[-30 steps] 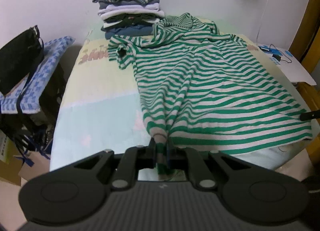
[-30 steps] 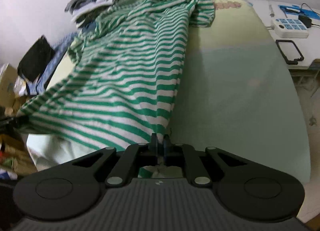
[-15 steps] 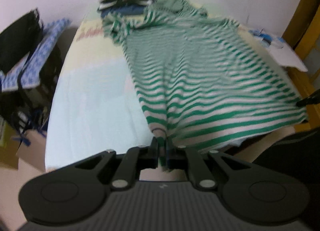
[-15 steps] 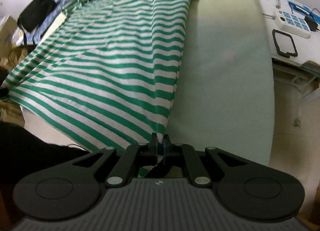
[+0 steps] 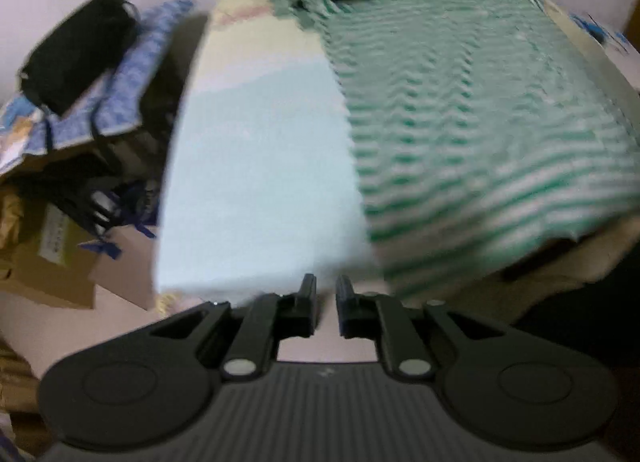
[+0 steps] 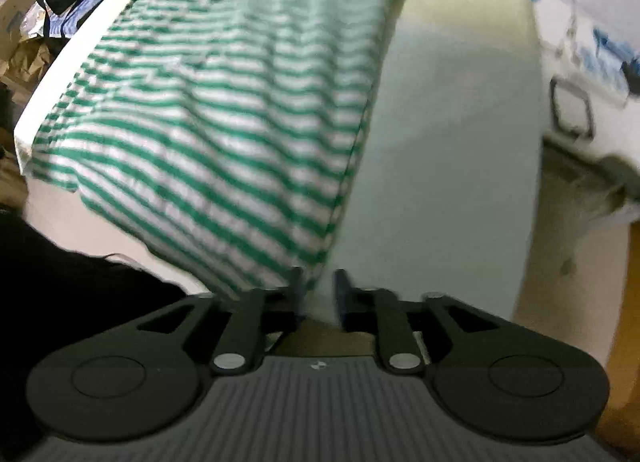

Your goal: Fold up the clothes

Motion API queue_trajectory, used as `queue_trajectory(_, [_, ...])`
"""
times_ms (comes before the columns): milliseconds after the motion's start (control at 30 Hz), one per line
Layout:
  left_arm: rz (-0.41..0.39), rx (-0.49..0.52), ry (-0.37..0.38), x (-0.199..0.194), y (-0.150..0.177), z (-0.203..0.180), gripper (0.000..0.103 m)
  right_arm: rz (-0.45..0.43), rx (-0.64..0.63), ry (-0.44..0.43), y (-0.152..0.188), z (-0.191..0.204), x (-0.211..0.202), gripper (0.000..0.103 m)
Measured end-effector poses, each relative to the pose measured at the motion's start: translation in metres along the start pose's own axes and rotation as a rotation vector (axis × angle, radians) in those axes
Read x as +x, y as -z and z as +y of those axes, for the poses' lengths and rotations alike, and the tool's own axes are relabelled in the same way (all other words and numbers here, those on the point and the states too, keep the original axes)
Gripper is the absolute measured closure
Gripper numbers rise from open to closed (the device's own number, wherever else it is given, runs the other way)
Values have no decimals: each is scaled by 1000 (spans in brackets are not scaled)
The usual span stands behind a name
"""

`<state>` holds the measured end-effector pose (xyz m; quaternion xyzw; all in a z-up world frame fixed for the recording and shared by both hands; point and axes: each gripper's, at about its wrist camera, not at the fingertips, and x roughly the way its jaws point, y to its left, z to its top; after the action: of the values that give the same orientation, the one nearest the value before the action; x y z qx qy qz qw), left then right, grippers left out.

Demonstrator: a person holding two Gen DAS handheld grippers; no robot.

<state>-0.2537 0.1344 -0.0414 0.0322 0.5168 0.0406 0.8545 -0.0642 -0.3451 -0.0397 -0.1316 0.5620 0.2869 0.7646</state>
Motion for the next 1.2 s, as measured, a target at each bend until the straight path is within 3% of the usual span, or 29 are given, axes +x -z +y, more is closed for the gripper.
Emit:
queue_trajectory(200, [-145, 58, 7, 18, -56, -43, 91, -197, -42, -41, -41, 23, 11, 71])
queue_trajectory(300, [-177, 69, 23, 46, -79, -80, 88, -208, -16, -24, -47, 29, 33, 72])
queue_trajectory(433, [-152, 45, -1, 82, -96, -110, 88, -220, 20, -2, -55, 37, 61, 72])
queue_trajectory(600, [-107, 18, -49, 101, -93, -105, 85, -214, 35, 42, -51, 33, 69, 72])
queue_trajectory(667, [-122, 21, -82, 100, -88, -101, 83, -192, 15, 81, -47, 29, 66, 75])
queue_trajectory(733, [-124, 20, -125, 101, -86, -96, 78, -173, 1, 108, -43, 24, 63, 88])
queue_trajectory(800, [-124, 9, -127, 102, -87, -89, 70, -152, 9, 109, -41, 18, 60, 88])
queue_trajectory(900, [-124, 68, -175, 105, -93, -91, 66, -109, 22, 130, -48, 17, 59, 89])
queue_trajectory(967, [-120, 99, -194, 107, -99, -92, 66, -102, 45, 147, -57, 19, 57, 83])
queue_trajectory(1000, [-122, 98, -178, 108, -104, -91, 68, -127, 58, 134, -63, 20, 55, 79])
queue_trajectory(1200, [-225, 91, -69, 117, -161, -93, 71, -279, 85, 85, -130, 33, 68, 78])
